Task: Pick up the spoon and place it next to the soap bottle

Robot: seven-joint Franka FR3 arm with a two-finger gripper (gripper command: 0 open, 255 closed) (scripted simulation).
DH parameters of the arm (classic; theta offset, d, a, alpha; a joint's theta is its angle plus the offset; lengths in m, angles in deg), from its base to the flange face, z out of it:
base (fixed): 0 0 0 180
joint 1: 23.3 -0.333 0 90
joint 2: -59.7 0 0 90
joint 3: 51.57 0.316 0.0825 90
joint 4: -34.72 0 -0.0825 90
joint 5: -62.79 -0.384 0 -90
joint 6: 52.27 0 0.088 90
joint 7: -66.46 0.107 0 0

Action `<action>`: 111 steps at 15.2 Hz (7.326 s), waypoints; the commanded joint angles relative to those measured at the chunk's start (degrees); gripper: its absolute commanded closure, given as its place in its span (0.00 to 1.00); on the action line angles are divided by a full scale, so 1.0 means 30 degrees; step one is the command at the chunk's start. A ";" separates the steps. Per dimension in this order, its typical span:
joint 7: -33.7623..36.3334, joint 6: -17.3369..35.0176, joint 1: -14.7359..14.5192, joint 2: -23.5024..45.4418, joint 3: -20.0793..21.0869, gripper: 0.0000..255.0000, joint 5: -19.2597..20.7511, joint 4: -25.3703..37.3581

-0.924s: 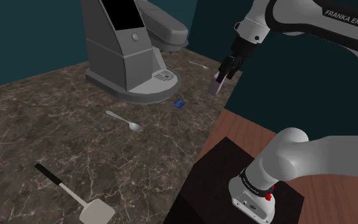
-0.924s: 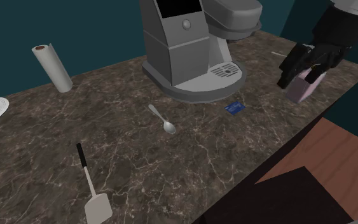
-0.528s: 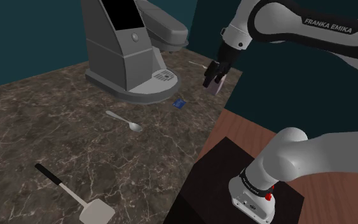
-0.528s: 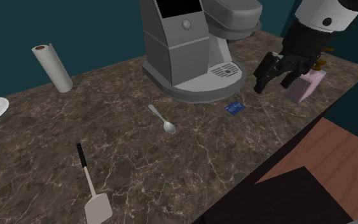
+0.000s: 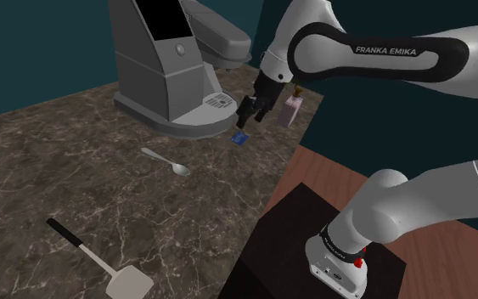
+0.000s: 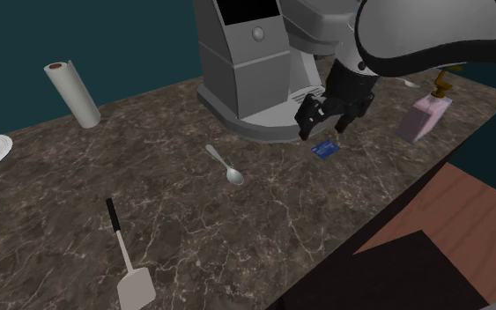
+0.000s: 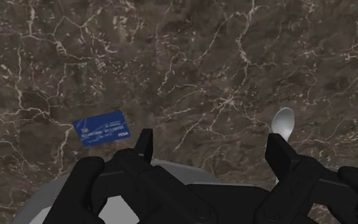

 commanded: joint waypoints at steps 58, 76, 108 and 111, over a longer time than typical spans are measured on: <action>0.7564 0.7561 -0.1596 1.3989 0.4381 1.00 0.4770 0.8226; 0.7054 0.3245 -0.1438 1.2551 0.4528 1.00 0.3936 1.1218; 0.5271 -0.3501 -0.0471 1.0494 0.3897 1.00 0.2671 1.6025; 0.3758 -0.3310 0.0174 0.8738 0.3114 1.00 0.1747 1.4098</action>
